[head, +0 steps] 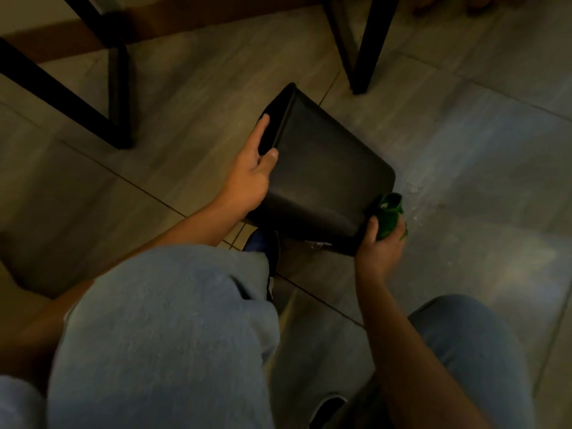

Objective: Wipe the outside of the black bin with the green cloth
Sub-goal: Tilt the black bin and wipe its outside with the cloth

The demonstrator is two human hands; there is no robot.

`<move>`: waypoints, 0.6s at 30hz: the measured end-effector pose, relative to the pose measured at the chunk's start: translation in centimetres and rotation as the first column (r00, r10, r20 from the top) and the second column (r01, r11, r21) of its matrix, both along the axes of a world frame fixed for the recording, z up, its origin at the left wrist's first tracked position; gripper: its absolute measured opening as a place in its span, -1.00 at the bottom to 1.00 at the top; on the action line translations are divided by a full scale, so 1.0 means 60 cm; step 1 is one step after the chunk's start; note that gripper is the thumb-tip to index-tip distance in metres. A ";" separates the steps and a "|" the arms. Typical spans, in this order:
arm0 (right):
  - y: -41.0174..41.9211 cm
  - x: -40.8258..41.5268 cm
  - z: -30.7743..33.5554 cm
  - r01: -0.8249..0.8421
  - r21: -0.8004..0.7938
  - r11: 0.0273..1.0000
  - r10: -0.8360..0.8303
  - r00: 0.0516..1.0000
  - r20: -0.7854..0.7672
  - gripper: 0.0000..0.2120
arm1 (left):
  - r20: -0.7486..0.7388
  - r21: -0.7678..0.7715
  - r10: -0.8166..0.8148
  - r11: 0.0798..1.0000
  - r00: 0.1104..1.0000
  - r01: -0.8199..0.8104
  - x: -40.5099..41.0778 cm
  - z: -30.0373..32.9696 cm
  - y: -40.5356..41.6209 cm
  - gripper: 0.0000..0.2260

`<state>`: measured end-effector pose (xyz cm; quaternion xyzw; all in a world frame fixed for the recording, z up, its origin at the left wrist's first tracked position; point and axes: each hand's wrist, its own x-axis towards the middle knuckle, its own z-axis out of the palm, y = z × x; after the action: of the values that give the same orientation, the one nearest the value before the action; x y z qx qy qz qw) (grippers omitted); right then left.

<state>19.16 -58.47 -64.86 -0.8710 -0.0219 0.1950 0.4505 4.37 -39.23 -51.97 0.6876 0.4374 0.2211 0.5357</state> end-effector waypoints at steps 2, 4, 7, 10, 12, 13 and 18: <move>-0.002 -0.002 0.002 -0.018 0.014 1.000 0.018 1.000 -0.002 -0.44 | 0.000 -0.010 0.020 1.000 1.000 -0.020 -0.001 0.001 -0.002 -0.49; -0.004 -0.013 0.007 0.014 0.037 0.999 -0.013 1.000 -0.017 -0.45 | -0.011 -0.014 0.036 0.999 0.999 -0.036 -0.002 0.002 -0.006 -0.49; -0.004 -0.059 0.024 0.027 0.080 0.996 -0.025 0.999 -0.035 -0.45 | -0.018 -0.029 0.033 0.999 0.999 -0.034 0.001 0.000 -0.004 -0.51; 0.003 -0.103 0.037 -0.093 0.068 0.993 0.088 0.994 0.068 -0.40 | -0.033 0.002 0.027 1.000 0.999 -0.027 0.003 -0.004 0.000 -0.51; 0.016 -0.119 0.052 -0.179 0.028 0.983 0.176 0.980 0.088 -0.42 | -0.033 0.013 0.026 1.000 0.999 -0.025 0.001 -0.009 0.001 -0.50; 0.024 -0.129 0.062 -0.214 0.013 0.977 0.212 0.973 0.093 -0.43 | -0.038 0.019 0.030 0.999 0.999 -0.029 -0.001 -0.014 0.001 -0.50; 0.065 -0.188 0.117 -0.437 0.049 0.898 0.406 0.868 0.284 -0.40 | -0.083 0.045 0.044 0.998 0.996 -0.040 -0.004 -0.030 0.007 -0.52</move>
<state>7.91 -54.60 -57.83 -0.8366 -0.2829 0.1681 0.4379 4.15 -38.80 -53.78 0.6986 0.4690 0.2125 0.4969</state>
